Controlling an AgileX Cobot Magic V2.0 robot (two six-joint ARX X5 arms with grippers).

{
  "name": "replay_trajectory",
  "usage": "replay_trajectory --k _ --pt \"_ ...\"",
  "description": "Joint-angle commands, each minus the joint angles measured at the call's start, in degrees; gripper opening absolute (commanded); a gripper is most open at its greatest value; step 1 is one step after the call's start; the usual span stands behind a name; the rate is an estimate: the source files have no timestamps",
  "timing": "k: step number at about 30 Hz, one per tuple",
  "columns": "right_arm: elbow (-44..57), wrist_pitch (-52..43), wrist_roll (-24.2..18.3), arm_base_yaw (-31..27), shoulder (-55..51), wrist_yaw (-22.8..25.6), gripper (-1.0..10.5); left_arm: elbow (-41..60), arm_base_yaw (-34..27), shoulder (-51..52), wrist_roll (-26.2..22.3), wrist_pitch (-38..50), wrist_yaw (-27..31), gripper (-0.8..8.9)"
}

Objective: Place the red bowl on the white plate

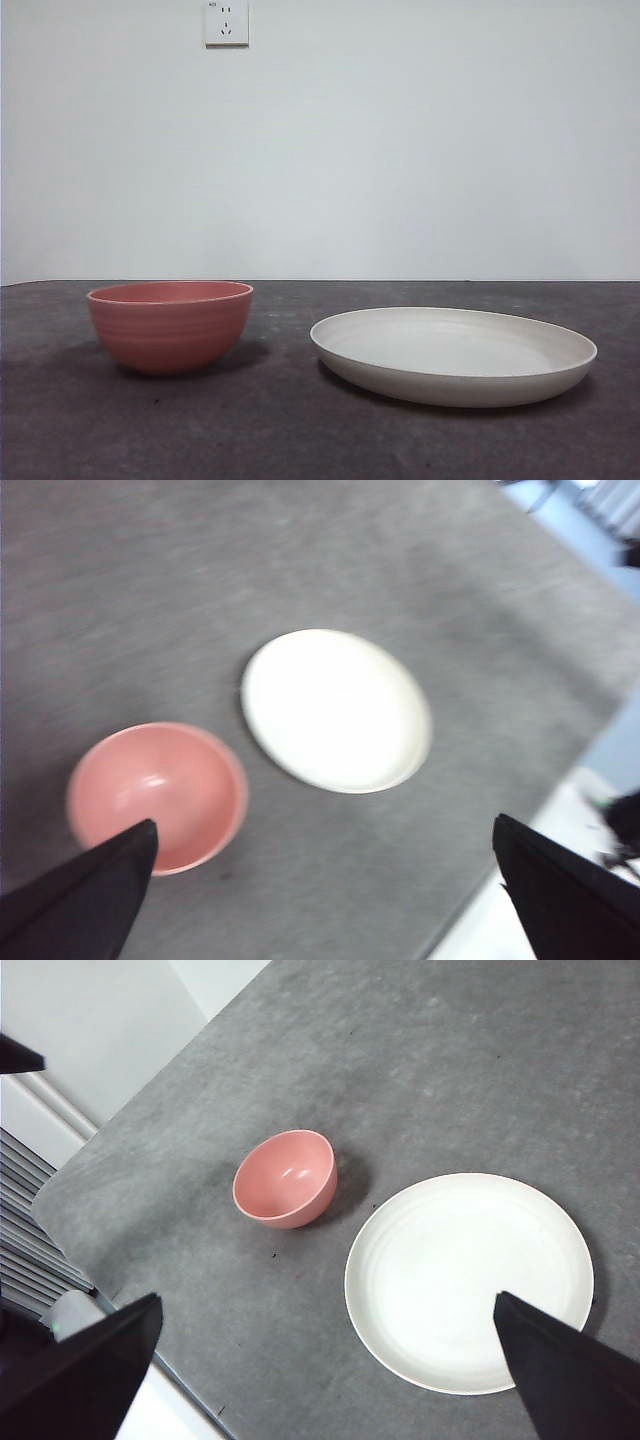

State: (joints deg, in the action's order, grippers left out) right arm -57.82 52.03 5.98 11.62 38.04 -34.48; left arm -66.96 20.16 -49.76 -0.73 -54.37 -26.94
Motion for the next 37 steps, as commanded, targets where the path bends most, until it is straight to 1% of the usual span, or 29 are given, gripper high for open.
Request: replay_trajectory --k 1,7,9,12,15,21,28,30,34,37 --pt "-1.1 -0.6 -0.3 0.3 0.4 0.0 7.2 -1.2 0.1 -2.8 0.0 0.3 4.3 7.19" --pt "-1.1 -0.5 -0.3 0.3 0.4 0.0 7.2 -1.2 0.1 -10.2 0.7 1.1 12.1 7.19" --pt "-1.1 -0.5 -0.3 0.3 0.4 0.0 7.2 -1.2 0.1 -13.5 2.3 2.4 13.5 7.19" --pt "-1.1 -0.5 -0.1 0.3 0.4 -0.1 7.1 -1.2 0.0 -18.6 4.1 4.4 13.7 7.19" --pt "-1.1 -0.5 0.3 0.3 0.4 0.0 7.2 -1.2 -0.1 -24.0 7.4 6.3 14.6 7.18" --pt "-1.1 -0.5 1.3 0.3 0.4 0.0 7.2 -1.2 -0.1 -34.8 7.9 6.8 20.9 7.18" --pt "-1.1 -0.5 1.6 0.3 0.4 -0.1 7.1 -1.2 -0.3 -44.5 8.4 9.1 21.2 7.18" --pt "-1.1 -0.5 1.6 0.3 0.4 -0.1 7.1 -1.2 -0.3 -46.2 9.2 9.6 21.2 7.18" --pt "-1.1 -0.5 1.6 0.3 0.4 -0.1 7.1 -1.2 -0.3 -48.5 9.2 11.0 21.2 7.16" --pt "-1.1 -0.5 2.4 0.3 0.4 -0.1 7.1 -1.2 -0.4 -49.7 9.4 11.5 21.2 6.96"
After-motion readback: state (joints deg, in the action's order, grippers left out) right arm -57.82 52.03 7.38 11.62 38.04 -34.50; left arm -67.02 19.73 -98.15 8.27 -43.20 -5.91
